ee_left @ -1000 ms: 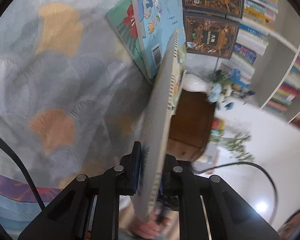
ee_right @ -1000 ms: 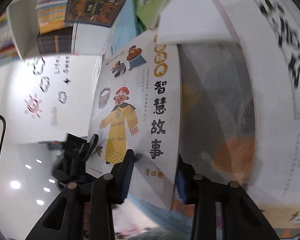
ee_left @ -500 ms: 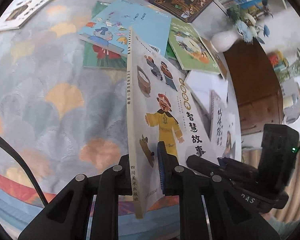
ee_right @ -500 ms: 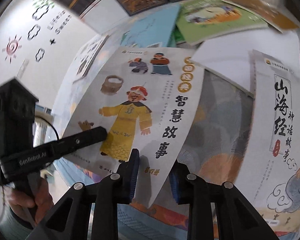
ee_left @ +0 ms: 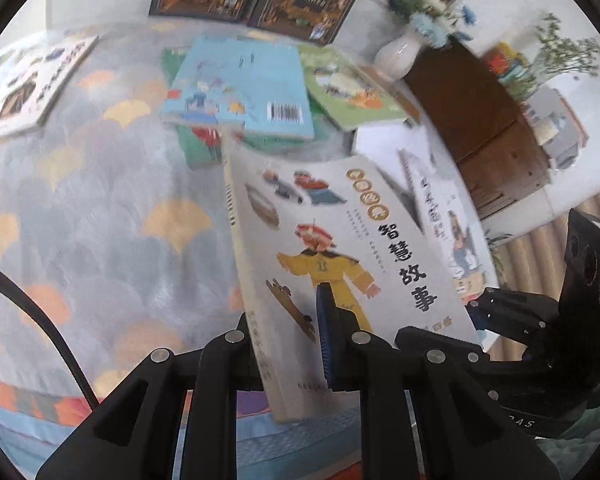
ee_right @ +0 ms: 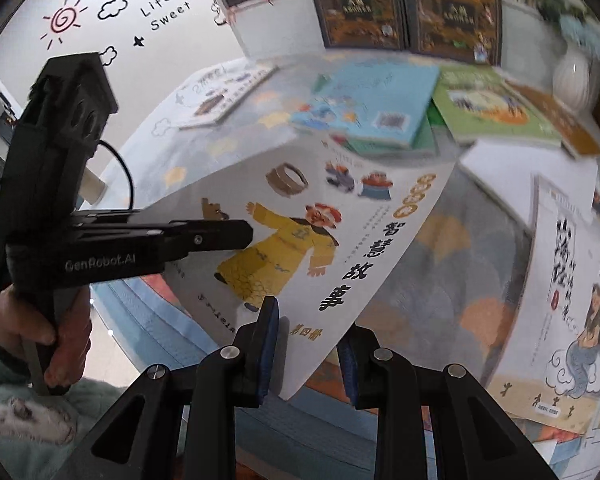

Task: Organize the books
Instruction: 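Carry the yellow-figure book to the white table with the left gripper, then lower the book onto the white book stack and open the left gripper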

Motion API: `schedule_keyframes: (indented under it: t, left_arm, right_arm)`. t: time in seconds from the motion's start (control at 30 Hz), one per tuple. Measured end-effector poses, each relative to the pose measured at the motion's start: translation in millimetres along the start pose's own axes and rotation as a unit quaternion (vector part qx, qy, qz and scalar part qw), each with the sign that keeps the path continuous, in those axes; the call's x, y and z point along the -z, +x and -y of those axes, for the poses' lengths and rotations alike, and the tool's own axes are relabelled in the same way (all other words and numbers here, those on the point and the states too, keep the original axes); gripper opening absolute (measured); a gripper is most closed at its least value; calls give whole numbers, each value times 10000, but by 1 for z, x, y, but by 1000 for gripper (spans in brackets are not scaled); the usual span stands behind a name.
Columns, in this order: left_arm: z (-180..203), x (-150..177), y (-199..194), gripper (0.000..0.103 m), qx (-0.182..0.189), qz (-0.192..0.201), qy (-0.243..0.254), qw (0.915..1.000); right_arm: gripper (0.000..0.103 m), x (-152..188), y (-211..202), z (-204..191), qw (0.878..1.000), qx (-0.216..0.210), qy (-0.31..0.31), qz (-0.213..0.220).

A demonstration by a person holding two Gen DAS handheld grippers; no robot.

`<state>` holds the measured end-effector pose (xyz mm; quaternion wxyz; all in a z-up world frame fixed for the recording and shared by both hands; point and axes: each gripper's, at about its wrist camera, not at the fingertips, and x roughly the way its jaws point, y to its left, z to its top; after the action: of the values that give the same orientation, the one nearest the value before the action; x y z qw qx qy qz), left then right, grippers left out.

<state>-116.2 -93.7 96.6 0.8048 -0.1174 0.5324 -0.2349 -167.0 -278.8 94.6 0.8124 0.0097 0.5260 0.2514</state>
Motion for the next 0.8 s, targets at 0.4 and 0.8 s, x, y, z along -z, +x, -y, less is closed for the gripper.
schedule_keyframes:
  t: [0.4,0.8]
  left_arm:
    - [-111,-33,-76,15,225,872,-247,9956]
    - [-278,-106,-109,16,-298,1287,-824,9878]
  right_arm:
    - [27,-87,21,-86,9977,-237,-42,633]
    - [27,-231,145,-164,9962,-760,-166,393]
